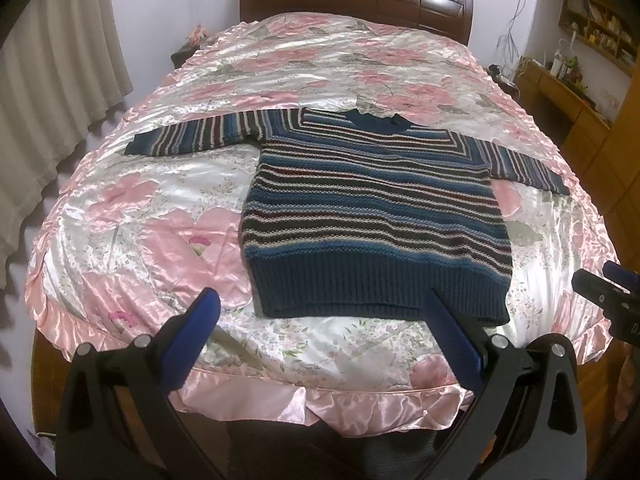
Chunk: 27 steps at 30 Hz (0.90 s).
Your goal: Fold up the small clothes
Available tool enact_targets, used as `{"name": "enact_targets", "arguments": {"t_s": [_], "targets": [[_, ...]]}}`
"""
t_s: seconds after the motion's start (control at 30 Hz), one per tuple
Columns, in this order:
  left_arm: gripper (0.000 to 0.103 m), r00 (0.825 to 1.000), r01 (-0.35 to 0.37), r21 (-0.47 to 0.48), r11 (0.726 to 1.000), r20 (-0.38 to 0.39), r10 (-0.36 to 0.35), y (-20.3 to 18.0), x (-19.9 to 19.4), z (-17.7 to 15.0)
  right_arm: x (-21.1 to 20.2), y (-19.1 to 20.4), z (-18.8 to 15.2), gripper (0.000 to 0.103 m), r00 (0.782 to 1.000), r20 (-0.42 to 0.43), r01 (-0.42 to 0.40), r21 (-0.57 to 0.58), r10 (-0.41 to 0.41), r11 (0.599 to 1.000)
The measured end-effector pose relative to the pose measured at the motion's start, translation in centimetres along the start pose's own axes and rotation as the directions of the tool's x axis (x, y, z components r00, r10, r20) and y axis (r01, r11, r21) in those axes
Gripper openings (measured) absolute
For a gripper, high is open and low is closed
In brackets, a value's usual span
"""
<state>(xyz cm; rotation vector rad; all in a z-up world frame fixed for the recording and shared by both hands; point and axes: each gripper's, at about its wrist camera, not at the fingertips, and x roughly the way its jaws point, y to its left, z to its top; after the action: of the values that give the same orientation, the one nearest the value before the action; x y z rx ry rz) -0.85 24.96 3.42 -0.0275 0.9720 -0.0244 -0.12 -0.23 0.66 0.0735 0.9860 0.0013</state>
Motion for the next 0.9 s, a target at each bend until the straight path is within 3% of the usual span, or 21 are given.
{"name": "enact_targets", "arguments": {"t_s": [0.9], "targets": [[0.100, 1.000, -0.012, 0.010, 1.000, -0.005, 0.012, 0.02, 0.30, -0.35, 0.13, -0.08, -0.03, 0.099, 1.000, -0.004, -0.004, -0.001, 0.004, 1.000]]}}
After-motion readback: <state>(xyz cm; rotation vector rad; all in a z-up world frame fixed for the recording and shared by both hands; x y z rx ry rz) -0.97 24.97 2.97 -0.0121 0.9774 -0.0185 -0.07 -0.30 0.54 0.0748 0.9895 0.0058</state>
